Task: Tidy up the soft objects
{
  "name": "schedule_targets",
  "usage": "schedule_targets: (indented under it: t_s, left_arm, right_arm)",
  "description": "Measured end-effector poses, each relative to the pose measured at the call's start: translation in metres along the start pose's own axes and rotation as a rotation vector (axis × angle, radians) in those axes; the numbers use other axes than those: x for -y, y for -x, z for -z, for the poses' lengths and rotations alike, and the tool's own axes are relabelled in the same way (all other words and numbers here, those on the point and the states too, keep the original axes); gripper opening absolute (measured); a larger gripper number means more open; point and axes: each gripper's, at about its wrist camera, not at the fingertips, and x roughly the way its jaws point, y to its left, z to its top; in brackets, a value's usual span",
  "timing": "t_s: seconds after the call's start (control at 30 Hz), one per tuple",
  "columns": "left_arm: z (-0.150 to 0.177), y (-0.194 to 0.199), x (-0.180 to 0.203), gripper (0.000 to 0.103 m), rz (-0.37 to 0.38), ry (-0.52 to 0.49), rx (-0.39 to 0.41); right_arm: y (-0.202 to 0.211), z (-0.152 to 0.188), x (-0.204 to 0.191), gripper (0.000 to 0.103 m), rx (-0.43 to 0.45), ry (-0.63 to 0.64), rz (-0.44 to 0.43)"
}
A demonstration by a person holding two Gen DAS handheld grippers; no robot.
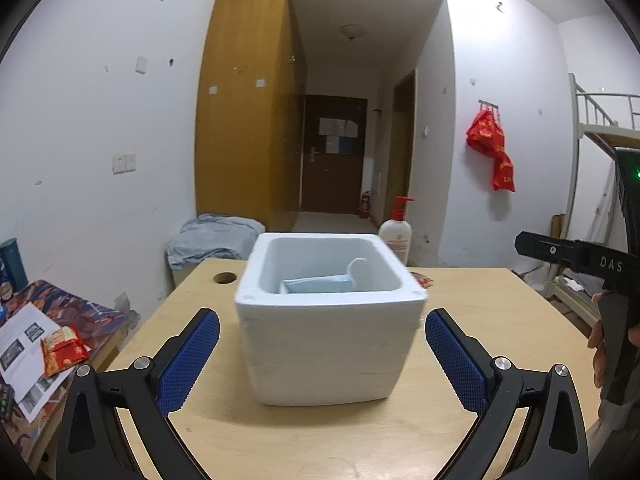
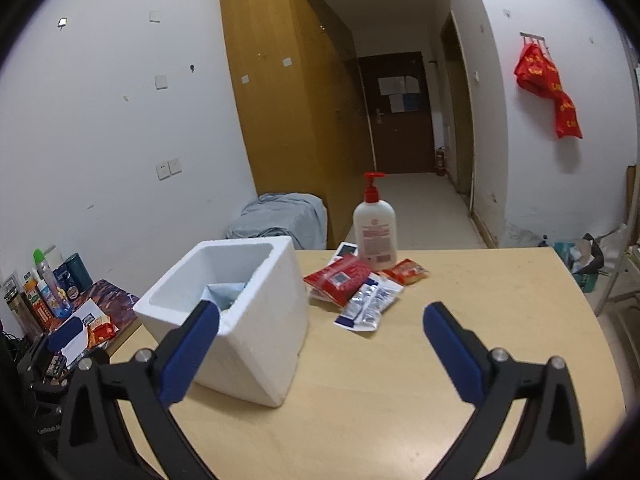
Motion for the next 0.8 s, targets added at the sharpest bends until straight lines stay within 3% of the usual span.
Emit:
schedule_targets:
  t_s: [0.4, 0.8]
  left_arm:
    - [0.002, 0.025, 0.019, 0.103, 0.055, -0.01, 0.024]
    - [0.028, 0.056, 0.03, 0.103, 0.088, -0.033, 0.031]
  right_arm:
    - [0.044, 0.023, -0.011, 0.103, 0.044, 0.035, -0.018]
    - [0.08, 0.068, -0.032, 0.103, 0.084, 0.081, -0.063]
